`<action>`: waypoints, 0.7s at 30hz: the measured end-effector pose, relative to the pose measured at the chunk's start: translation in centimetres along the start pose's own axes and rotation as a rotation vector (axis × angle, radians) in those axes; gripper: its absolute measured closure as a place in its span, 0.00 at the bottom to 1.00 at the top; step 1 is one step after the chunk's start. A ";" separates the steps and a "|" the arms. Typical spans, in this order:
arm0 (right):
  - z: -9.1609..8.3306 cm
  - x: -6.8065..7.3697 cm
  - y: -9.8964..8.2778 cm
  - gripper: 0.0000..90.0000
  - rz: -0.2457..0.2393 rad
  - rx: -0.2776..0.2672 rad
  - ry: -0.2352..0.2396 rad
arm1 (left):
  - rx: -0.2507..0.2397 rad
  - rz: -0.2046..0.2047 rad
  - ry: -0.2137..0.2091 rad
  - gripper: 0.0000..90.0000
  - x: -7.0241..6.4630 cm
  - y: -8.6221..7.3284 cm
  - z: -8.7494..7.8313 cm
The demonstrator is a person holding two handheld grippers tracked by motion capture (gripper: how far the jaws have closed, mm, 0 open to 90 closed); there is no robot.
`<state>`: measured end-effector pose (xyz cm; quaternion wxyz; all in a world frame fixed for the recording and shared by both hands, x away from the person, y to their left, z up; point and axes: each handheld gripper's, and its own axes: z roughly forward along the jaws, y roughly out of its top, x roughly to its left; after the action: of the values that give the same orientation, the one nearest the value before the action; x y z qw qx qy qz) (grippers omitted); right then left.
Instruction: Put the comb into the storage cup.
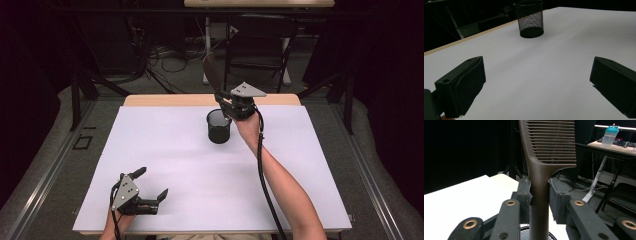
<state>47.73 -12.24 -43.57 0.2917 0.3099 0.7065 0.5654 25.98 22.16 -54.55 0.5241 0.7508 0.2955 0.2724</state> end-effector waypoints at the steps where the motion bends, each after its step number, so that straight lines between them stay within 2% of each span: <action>1: 0.1 0.1 0.0 0.81 -0.003 -0.006 0.000 | 0.001 0.000 -0.001 0.00 0.0 0.0 0.0; 21: 1.6 0.2 -1.1 0.80 0.013 0.016 -0.001 | 0.002 0.002 0.000 0.00 0.0 0.0 0.0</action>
<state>48.74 -11.29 -44.92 0.2857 0.3174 0.7089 0.5614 25.98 22.20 -54.57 0.5231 0.7518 0.2950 0.2725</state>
